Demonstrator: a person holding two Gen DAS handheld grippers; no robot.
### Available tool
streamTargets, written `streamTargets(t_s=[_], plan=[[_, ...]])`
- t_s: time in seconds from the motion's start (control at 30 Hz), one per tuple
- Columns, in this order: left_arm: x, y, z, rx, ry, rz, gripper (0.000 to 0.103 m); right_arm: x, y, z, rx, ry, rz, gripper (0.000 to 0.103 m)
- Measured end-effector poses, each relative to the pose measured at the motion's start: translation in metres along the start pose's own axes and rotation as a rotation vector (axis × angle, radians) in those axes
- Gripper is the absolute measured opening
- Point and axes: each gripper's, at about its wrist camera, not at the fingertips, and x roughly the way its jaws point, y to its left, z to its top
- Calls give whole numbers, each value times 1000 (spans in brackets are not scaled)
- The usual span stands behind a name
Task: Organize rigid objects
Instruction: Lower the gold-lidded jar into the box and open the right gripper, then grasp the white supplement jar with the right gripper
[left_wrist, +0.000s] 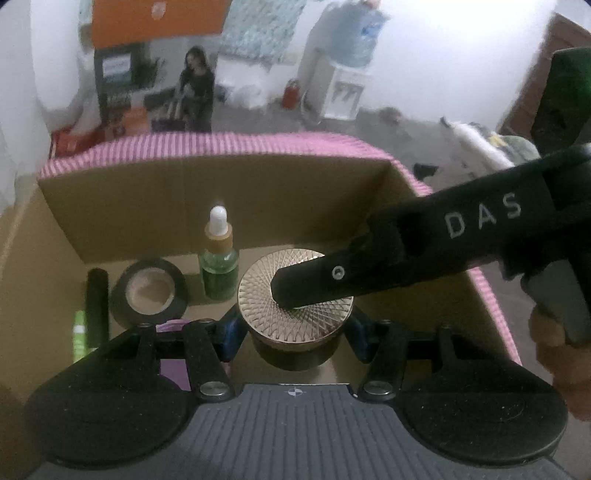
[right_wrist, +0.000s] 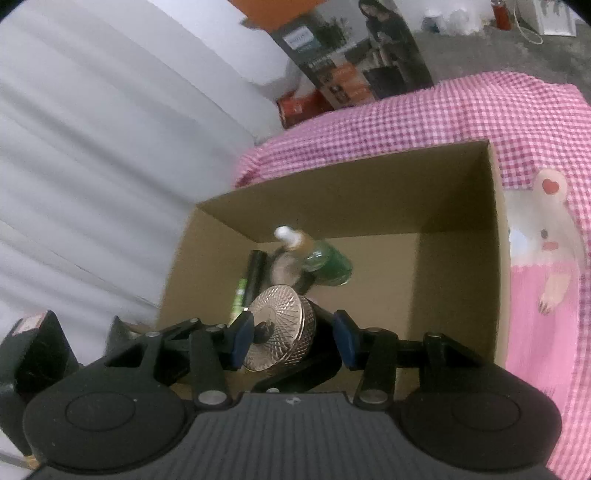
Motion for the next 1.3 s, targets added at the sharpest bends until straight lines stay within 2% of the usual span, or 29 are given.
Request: streamTargets(t_s=[0.27,0.43,0.57,0.67,0.7,0.87,0.93,1.0,1.07,1.17,1.3], plan=[[22,6,8,-48,102,43,56,28,-8,17,-29,79,-30,51],[30,9,8,-98,162,52,57,42,-8,13,-50,112,-55,51],[33,13,8,-121,179,48,61,49,-7,11,-68,115,-68,51],[25,12,8,-114,130,45,70,44,-5,10,-77,97,-73,52],[22,10,9,-102,113,48,76,42,-6,10,-74,91,-67,52],[1,2,7,-77,39,40,80,16,1,3,-78,7,-62,52],[-10,-3,5,-58,8,29,84,0,7,-6,-87,-41,-51,53],[-27,-9,-1,-31,-29,28,86,-16,15,-16,-104,-86,-45,58],[-45,-15,-9,-9,-68,15,89,-35,25,-31,-128,-144,-46,68],[-75,-21,-26,19,-112,-17,93,-61,38,-58,-154,-212,-44,77],[-111,-28,-53,75,-160,-32,96,-81,51,-97,-175,-255,-26,83]])
